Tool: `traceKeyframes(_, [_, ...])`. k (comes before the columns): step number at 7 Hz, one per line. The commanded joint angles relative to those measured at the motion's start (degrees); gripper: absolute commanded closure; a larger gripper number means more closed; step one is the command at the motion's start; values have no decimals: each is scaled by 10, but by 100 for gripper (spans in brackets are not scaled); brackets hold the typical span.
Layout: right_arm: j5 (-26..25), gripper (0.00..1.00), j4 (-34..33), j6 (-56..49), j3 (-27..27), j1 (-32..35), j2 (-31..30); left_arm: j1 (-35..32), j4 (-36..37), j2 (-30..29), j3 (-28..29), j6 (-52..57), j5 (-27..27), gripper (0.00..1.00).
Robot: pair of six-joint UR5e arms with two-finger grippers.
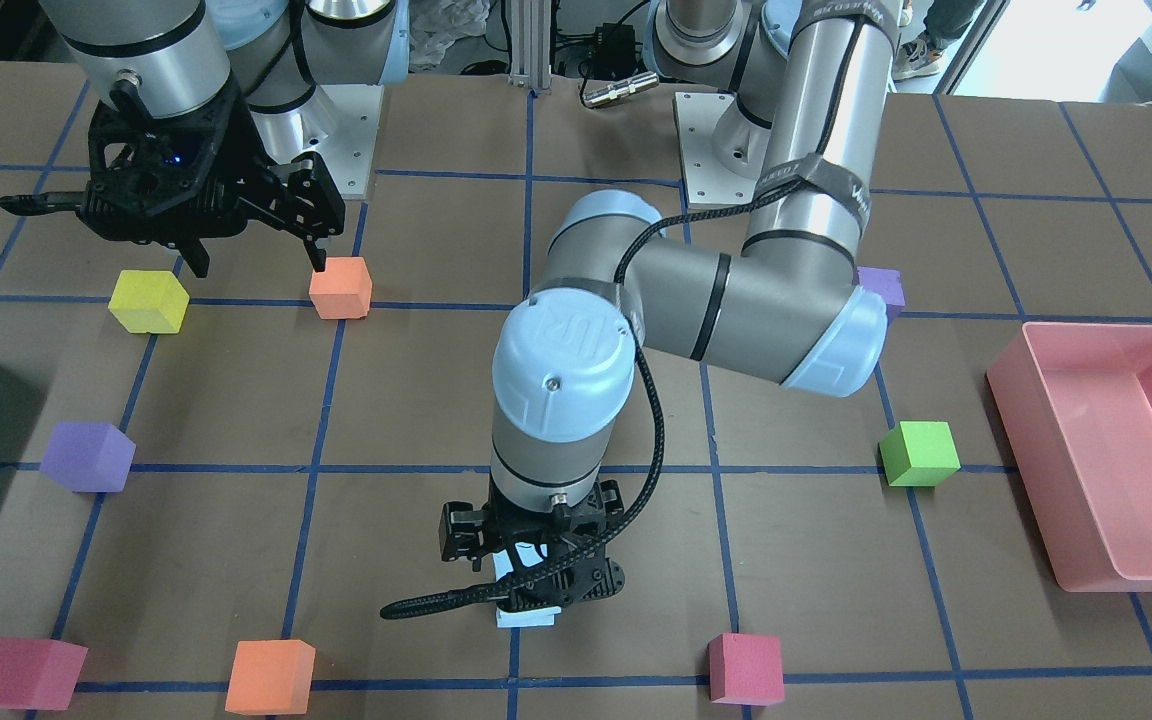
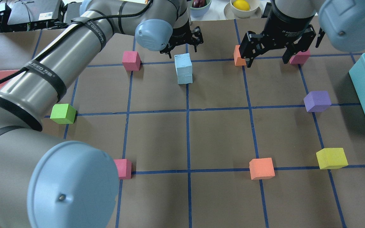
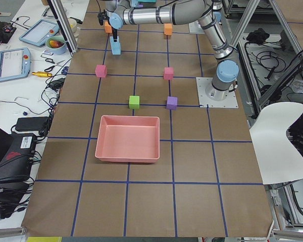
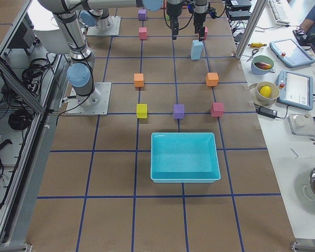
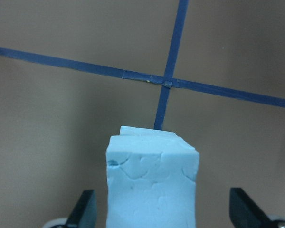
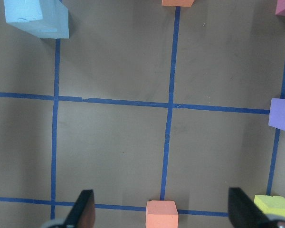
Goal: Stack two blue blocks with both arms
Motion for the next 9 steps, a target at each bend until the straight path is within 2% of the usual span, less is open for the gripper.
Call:
traceKeyframes(1, [0,0,-1,0,1,0,0,38,-88,81,-22,73,6,0])
traceKeyframes(2, [-1,0,1,3,1,1,0,79,-107,132,-66,99,3,0])
traceKeyframes(3, [-1,0,0,3,1,1,0,115,-115,193,-119,180,4,0])
traceKeyframes(6, [-2,0,2,6,2,2,0,154,-116,350,-250,267,16,0])
traceKeyframes(8, [-2,0,-1,5,2,2,1,152,-113,382,-263,264,28,0])
traceKeyframes(9, [-2,0,-1,5,2,2,1,152,-112,382,-254,263,54,0])
